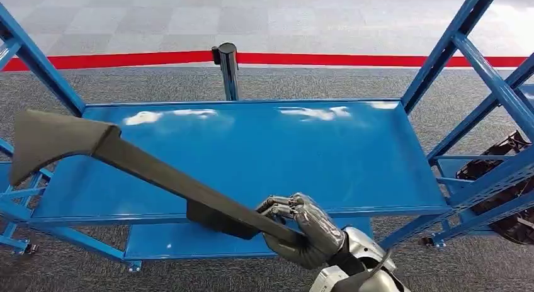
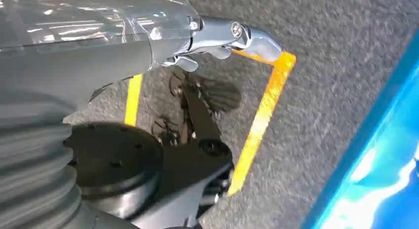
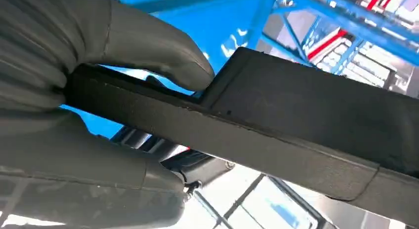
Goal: Take the parts from the cabinet and place them on the table.
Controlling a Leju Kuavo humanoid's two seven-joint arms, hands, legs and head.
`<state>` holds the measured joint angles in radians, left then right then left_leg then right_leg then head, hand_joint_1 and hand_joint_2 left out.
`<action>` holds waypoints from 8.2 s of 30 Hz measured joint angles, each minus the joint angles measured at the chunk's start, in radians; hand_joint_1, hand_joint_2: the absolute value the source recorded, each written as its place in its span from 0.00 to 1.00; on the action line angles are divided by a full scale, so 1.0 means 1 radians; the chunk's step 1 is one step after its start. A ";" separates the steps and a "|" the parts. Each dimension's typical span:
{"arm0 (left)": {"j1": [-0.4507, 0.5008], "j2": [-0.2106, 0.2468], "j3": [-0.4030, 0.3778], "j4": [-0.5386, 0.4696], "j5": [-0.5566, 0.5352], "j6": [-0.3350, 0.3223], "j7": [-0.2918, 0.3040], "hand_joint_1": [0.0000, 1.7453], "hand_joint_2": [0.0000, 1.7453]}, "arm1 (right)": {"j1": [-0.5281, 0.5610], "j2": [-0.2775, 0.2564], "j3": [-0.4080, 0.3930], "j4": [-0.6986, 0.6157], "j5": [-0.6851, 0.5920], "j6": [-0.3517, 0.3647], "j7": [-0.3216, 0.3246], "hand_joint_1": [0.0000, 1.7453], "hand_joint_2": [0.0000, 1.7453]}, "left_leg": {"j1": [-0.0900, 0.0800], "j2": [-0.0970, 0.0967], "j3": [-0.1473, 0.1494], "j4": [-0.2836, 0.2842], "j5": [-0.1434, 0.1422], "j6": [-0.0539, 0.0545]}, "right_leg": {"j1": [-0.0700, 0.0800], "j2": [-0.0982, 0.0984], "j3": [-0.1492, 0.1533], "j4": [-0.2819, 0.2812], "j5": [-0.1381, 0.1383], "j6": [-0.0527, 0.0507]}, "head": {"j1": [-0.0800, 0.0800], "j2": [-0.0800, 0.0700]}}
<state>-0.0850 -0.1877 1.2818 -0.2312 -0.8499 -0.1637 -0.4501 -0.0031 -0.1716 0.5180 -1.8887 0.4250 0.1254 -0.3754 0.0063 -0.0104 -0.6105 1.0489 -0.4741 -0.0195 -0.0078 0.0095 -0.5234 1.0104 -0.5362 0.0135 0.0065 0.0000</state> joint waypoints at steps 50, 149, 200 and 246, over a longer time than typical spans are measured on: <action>0.008 0.055 -0.047 -0.002 -0.113 0.051 0.069 0.00 1.00 | 0.057 -0.090 0.050 0.011 -0.286 0.206 -0.223 1.00 1.00 | -0.003 0.017 -0.007 -0.026 0.055 -0.015 | -0.007 -0.003 0.040 -0.026 0.005 -0.008 | 0.002 0.000; -0.006 0.011 -0.074 0.006 -0.159 0.091 0.111 0.00 1.00 | 0.054 -0.087 0.000 -0.038 -0.155 0.103 -0.132 1.00 1.00 | 0.009 0.013 -0.046 0.251 -0.147 -0.019 | 0.003 0.016 -0.052 0.014 0.043 -0.018 | 0.000 0.000; -0.004 0.011 -0.083 0.001 -0.212 0.092 0.127 0.00 1.00 | 0.148 -0.033 0.053 -0.061 -0.110 0.072 -0.142 1.00 1.00 | 0.006 0.087 0.061 -0.001 -0.057 0.003 | 0.010 -0.044 -0.072 0.024 0.050 0.015 | 0.003 0.000; 0.000 -0.006 -0.090 0.008 -0.245 0.087 0.106 0.00 1.00 | 0.104 -0.072 -0.056 0.018 0.160 -0.102 -0.046 1.00 1.00 | 0.010 -0.058 0.037 0.016 -0.046 -0.006 | -0.001 0.080 -0.067 0.035 0.043 0.005 | 0.002 0.000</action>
<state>-0.0852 -0.1934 1.1917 -0.2228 -1.0948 -0.0763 -0.3437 0.1012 -0.2438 0.4620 -1.8704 0.5852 0.0236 -0.4211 0.0165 -0.0683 -0.5740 1.0647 -0.5200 -0.0258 -0.0090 0.0896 -0.5900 1.0454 -0.4937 0.0184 0.0088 0.0000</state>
